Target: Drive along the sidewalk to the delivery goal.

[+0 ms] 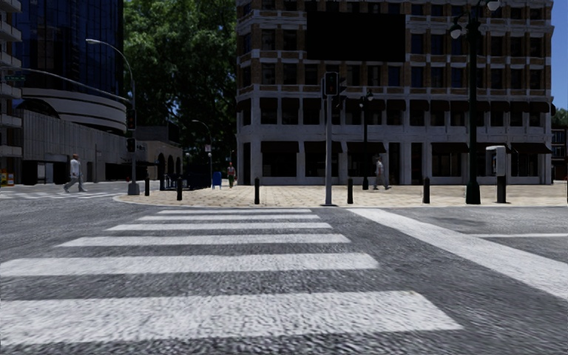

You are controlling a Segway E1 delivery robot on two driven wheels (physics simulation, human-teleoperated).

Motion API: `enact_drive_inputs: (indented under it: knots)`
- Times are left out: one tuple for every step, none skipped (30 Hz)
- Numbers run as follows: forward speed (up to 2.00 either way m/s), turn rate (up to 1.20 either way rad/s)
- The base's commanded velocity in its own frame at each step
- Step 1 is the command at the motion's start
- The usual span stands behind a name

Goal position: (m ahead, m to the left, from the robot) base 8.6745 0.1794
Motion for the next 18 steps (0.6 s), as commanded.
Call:
enact_drive_inputs:
  knots:
    - [2.0, 0.0]
    - [2.0, 0.0]
    - [2.0, 0.0]
    - [2.0, 0.0]
    - [2.0, 0.0]
    - [2.0, 0.0]
    - [2.0, 0.0]
    - [2.0, 0.0]
    - [2.0, 0.0]
    - [2.0, 0.0]
    - [2.0, 0.0]
    - [2.0, 0.0]
    - [2.0, 0.0]
    - [2.0, 0.0]
    - [2.0, 0.0]
    - [2.0, 0.0]
    - [2.0, 0.0]
    - [2.0, 0.0]
